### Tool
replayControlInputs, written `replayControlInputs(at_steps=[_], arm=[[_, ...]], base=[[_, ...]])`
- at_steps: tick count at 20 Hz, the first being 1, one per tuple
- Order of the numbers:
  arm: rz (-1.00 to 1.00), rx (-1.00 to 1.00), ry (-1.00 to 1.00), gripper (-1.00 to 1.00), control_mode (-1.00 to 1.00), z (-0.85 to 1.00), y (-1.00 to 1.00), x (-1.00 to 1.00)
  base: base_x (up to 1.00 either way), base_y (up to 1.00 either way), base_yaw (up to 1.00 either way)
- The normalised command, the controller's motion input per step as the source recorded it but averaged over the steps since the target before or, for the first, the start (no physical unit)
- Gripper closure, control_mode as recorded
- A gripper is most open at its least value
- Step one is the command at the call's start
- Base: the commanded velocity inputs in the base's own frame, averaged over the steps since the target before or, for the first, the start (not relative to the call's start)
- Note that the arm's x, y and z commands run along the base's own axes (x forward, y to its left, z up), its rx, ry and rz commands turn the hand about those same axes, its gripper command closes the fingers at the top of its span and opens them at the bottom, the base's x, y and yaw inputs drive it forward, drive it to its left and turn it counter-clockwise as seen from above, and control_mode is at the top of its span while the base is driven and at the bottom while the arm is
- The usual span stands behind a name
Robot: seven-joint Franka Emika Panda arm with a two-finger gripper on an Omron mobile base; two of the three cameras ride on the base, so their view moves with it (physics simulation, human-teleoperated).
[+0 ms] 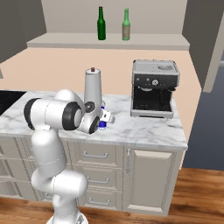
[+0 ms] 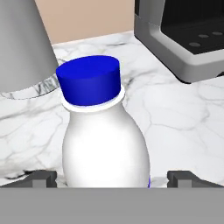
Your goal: Sort all alcoholic drinks to one cabinet, and non-alcoholic drinks to the other.
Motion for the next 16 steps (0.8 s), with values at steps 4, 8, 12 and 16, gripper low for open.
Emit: replayControlInputs(at_steps=[4,8,12,16], arm=[[0.00,0.00,-0.02,1.00,-1.00,-0.05,-0.02,0.02],[-0.01,0.00,0.00,1.00,-1.00,0.00,-0.17,0.00],[-0.01,0.01,0.00,1.00,-1.00,0.00,-0.22,0.00],[0.00,0.02,0.02,1.00,-1.00,0.08,-0.21,-0.05]], base=[[0.00,0.00,0.00],[0.00,0.00,0.00],[0.00,0.00,0.00],[0.00,0.00,0.00]])
